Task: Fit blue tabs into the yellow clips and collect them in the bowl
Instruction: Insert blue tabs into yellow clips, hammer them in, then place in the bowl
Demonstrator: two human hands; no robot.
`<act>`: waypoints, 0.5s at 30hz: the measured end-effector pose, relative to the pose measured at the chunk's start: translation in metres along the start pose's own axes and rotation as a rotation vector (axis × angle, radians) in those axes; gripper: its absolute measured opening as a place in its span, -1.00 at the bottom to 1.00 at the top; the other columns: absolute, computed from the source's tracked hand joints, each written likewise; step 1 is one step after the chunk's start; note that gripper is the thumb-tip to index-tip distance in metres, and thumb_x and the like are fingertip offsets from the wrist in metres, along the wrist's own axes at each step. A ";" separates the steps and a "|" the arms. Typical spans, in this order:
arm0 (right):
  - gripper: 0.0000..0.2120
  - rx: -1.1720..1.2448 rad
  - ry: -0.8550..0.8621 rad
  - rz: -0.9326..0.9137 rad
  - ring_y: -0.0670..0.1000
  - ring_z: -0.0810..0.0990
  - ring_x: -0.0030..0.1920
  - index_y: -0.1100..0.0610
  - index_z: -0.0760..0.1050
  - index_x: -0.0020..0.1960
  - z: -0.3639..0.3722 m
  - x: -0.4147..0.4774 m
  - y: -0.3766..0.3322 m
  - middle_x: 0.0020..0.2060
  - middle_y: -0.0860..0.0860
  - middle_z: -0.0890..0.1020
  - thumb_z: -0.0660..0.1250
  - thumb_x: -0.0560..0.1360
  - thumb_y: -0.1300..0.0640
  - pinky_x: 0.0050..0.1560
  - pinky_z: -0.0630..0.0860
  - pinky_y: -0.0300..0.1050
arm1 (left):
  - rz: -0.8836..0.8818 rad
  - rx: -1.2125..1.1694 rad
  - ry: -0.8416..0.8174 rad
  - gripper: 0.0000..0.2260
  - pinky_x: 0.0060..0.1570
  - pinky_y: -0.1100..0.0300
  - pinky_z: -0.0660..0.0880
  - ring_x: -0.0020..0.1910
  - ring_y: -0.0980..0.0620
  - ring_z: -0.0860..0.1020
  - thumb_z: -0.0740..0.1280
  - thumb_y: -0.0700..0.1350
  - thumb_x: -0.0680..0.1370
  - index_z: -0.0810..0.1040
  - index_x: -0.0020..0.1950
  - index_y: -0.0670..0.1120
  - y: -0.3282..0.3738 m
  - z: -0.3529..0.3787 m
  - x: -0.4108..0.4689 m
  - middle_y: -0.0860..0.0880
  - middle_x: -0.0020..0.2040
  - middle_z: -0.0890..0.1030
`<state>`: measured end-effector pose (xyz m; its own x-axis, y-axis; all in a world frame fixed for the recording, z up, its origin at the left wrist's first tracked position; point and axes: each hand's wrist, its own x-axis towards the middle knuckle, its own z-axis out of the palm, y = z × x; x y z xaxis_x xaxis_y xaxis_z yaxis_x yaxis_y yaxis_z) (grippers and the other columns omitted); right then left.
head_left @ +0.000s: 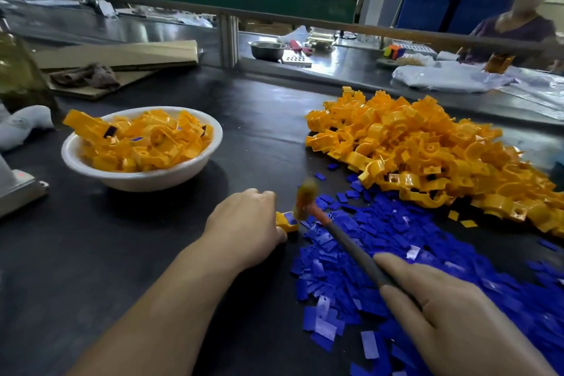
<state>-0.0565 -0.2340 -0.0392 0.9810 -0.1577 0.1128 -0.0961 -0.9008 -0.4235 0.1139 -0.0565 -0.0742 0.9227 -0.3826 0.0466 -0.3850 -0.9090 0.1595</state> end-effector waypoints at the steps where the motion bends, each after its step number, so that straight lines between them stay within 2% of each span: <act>1: -0.73 -0.034 -0.025 0.003 -0.15 0.50 0.11 -0.27 0.21 0.27 0.002 0.001 -0.002 0.11 -0.16 0.52 0.09 0.57 -0.14 0.13 0.46 -0.27 | -0.001 -0.003 0.000 -0.66 -0.17 0.11 0.39 0.00 -0.05 0.54 0.40 0.20 0.44 0.51 0.07 0.03 0.000 0.000 0.001 0.01 -0.03 0.50; 3: -0.74 -0.052 -0.029 0.000 -0.11 0.49 0.15 -0.26 0.21 0.26 0.002 0.000 -0.001 0.16 -0.13 0.51 0.08 0.58 -0.14 0.15 0.43 -0.27 | -0.005 -0.011 0.003 -0.67 -0.18 0.11 0.40 -0.03 -0.04 0.53 0.41 0.20 0.44 0.51 0.06 0.03 0.000 0.000 0.001 0.03 -0.08 0.45; 5: -0.76 -0.035 -0.024 0.028 -0.15 0.49 0.07 -0.33 0.25 0.22 -0.002 0.000 0.001 0.11 -0.14 0.54 0.12 0.56 -0.14 0.06 0.42 -0.35 | -0.007 -0.021 0.002 -0.67 -0.19 0.12 0.38 -0.04 -0.04 0.53 0.41 0.19 0.44 0.52 0.05 0.02 0.000 0.000 0.002 0.02 -0.08 0.46; 8: -0.69 0.011 0.059 -0.005 -0.28 0.46 0.00 -0.36 0.33 0.20 0.002 0.001 0.005 -0.11 -0.20 0.58 0.25 0.50 -0.08 -0.08 0.40 -0.49 | 0.001 -0.026 -0.006 -0.68 -0.19 0.11 0.37 -0.02 -0.07 0.54 0.41 0.17 0.44 0.53 0.06 0.00 0.001 -0.001 0.002 -0.02 0.00 0.53; 10: -0.60 -0.011 0.125 -0.070 -0.28 0.49 -0.06 -0.29 0.34 0.30 0.008 0.002 0.003 -0.18 -0.23 0.55 0.27 0.49 -0.05 -0.17 0.43 -0.44 | -0.002 -0.031 -0.012 -0.68 -0.18 0.11 0.39 -0.01 -0.08 0.55 0.40 0.17 0.44 0.54 0.06 -0.01 0.001 -0.002 0.002 -0.03 0.02 0.55; 11: -0.58 -0.036 0.116 -0.090 -0.24 0.51 -0.09 -0.28 0.28 0.34 0.011 0.003 -0.001 -0.16 -0.23 0.52 0.23 0.51 -0.08 -0.17 0.45 -0.39 | -0.003 -0.029 -0.016 -0.67 -0.18 0.11 0.39 0.00 -0.08 0.55 0.40 0.16 0.44 0.54 0.06 -0.02 0.001 -0.002 0.002 -0.04 0.01 0.55; 13: -0.58 -0.060 0.033 -0.076 -0.20 0.49 -0.05 -0.29 0.11 0.39 0.017 0.006 -0.006 -0.06 -0.21 0.47 0.11 0.57 -0.13 -0.03 0.46 -0.33 | -0.009 -0.028 -0.023 -0.68 -0.19 0.11 0.40 -0.02 -0.08 0.55 0.41 0.17 0.44 0.54 0.04 -0.01 0.001 -0.003 0.001 -0.03 -0.02 0.53; 15: -0.60 -0.087 0.006 -0.058 -0.20 0.48 0.00 -0.32 0.09 0.39 0.016 0.008 -0.005 -0.02 -0.20 0.47 0.08 0.57 -0.16 0.05 0.44 -0.31 | -0.020 -0.032 -0.030 -0.68 -0.17 0.10 0.45 -0.03 -0.06 0.55 0.41 0.18 0.44 0.54 0.05 0.00 0.001 -0.004 0.001 -0.02 -0.03 0.53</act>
<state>-0.0453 -0.2245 -0.0509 0.9844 -0.1067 0.1403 -0.0538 -0.9400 -0.3369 0.1140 -0.0574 -0.0696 0.9292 -0.3693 0.0136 -0.3649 -0.9112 0.1913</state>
